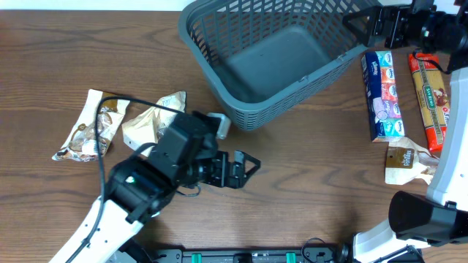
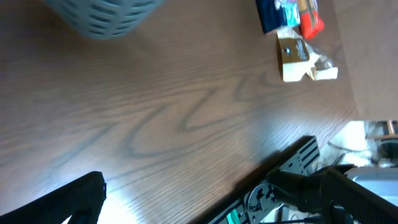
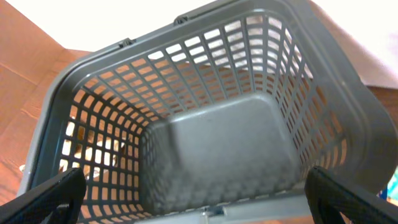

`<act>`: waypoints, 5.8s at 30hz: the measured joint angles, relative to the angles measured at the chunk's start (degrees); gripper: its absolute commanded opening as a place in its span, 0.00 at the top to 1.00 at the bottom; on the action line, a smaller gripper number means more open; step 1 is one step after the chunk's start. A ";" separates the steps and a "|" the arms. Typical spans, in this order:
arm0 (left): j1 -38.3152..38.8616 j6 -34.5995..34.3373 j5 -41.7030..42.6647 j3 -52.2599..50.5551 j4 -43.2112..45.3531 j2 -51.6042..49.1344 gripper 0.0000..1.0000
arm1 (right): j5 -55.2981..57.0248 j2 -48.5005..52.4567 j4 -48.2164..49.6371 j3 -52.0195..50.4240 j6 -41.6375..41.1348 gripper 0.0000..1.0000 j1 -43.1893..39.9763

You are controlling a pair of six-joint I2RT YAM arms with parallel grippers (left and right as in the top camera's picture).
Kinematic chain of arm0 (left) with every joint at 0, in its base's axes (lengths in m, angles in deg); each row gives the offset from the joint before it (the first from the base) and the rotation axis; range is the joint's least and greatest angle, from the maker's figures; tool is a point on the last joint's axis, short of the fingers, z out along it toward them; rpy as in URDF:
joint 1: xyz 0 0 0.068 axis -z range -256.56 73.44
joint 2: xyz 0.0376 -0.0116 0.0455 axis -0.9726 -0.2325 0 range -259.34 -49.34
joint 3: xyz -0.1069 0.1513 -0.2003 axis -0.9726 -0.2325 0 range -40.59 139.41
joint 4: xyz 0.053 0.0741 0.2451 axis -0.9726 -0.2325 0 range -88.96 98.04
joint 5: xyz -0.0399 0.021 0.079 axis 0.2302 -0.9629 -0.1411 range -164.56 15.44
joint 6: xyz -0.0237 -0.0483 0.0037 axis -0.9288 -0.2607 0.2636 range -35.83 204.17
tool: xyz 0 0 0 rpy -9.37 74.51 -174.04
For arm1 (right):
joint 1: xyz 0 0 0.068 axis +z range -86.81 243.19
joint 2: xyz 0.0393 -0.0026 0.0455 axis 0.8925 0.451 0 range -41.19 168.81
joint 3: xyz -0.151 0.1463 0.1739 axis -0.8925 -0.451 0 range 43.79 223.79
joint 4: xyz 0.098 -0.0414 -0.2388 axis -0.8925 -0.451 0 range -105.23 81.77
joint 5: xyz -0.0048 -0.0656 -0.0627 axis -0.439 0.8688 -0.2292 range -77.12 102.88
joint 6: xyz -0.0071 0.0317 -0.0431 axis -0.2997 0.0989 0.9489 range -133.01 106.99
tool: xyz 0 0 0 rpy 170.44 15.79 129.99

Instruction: Pack container

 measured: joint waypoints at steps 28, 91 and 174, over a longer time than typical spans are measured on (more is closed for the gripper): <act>10.58 0.20 -4.31 4.20 10.19 -11.37 0.01 | 0.85 7.74 1.70 0.00 2.29 0.17 5.77; 5.84 -6.43 -11.63 4.26 24.63 -18.18 0.94 | 10.40 14.86 3.48 0.46 0.20 0.99 0.92; -11.43 1.33 -11.74 4.26 24.81 -18.18 0.94 | 11.76 14.86 -11.80 0.70 1.68 0.99 4.22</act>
